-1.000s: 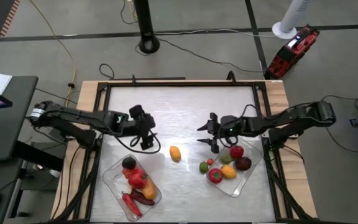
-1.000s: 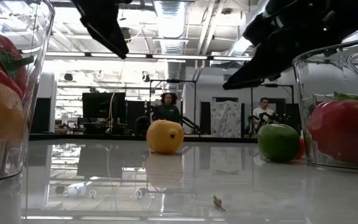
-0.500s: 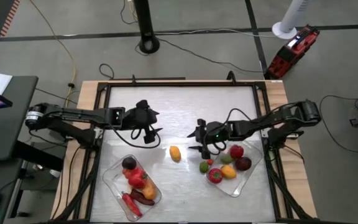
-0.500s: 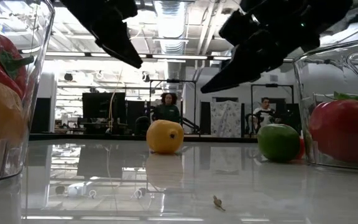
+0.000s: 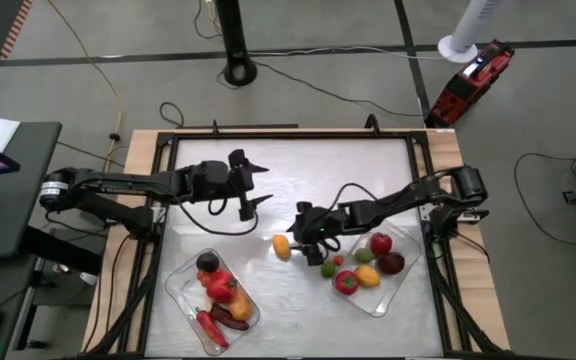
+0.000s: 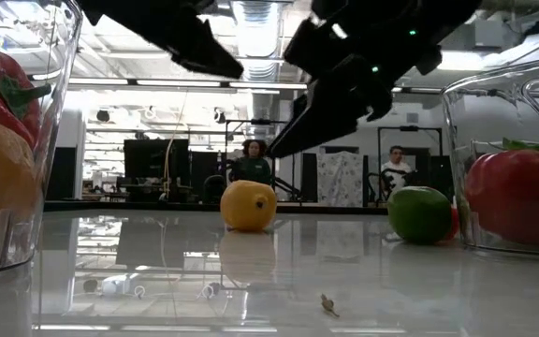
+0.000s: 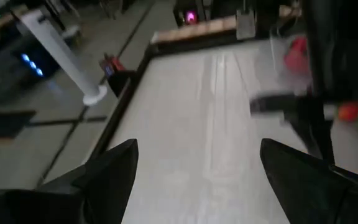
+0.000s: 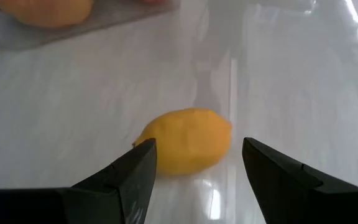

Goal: Sort produce into baskets
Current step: Put the yellow lemon into the right transparent bin

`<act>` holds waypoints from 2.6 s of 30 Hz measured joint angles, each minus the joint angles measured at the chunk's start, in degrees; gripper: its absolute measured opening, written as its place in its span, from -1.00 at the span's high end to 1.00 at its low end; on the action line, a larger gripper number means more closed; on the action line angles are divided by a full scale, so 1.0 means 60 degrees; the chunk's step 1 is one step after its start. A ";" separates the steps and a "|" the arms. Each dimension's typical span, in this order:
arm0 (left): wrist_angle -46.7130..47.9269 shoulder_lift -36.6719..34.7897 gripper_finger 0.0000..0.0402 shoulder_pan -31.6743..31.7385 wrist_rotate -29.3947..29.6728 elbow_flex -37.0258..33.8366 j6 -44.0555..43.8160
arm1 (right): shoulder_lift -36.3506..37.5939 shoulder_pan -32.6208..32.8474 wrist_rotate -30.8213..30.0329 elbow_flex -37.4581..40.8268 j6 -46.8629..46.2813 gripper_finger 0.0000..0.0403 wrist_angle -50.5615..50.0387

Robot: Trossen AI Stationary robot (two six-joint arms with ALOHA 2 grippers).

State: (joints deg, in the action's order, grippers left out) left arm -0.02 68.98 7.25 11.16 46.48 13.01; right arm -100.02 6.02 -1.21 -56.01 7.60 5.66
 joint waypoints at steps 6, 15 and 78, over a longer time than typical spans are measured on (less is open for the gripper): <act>-0.0377 -0.0550 -0.62 0.0043 -0.0003 0.0000 0.0231 | -0.0595 -0.0004 0.0121 -0.0660 -0.0007 -0.37 -0.0604; -0.0352 -0.1344 -0.62 0.0010 -0.0008 0.0004 -0.0397 | -0.0596 0.0017 0.0219 -0.1017 -0.0514 -0.57 -0.0588; 0.0954 -0.1383 -0.62 -0.0146 0.0277 0.0011 -0.0578 | -0.1542 0.0293 -0.0729 -0.3987 -0.0545 -0.31 -0.7242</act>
State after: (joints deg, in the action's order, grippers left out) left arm 5.70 60.69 6.37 12.82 46.54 9.54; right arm -109.27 7.78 -5.59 -79.93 4.33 -37.80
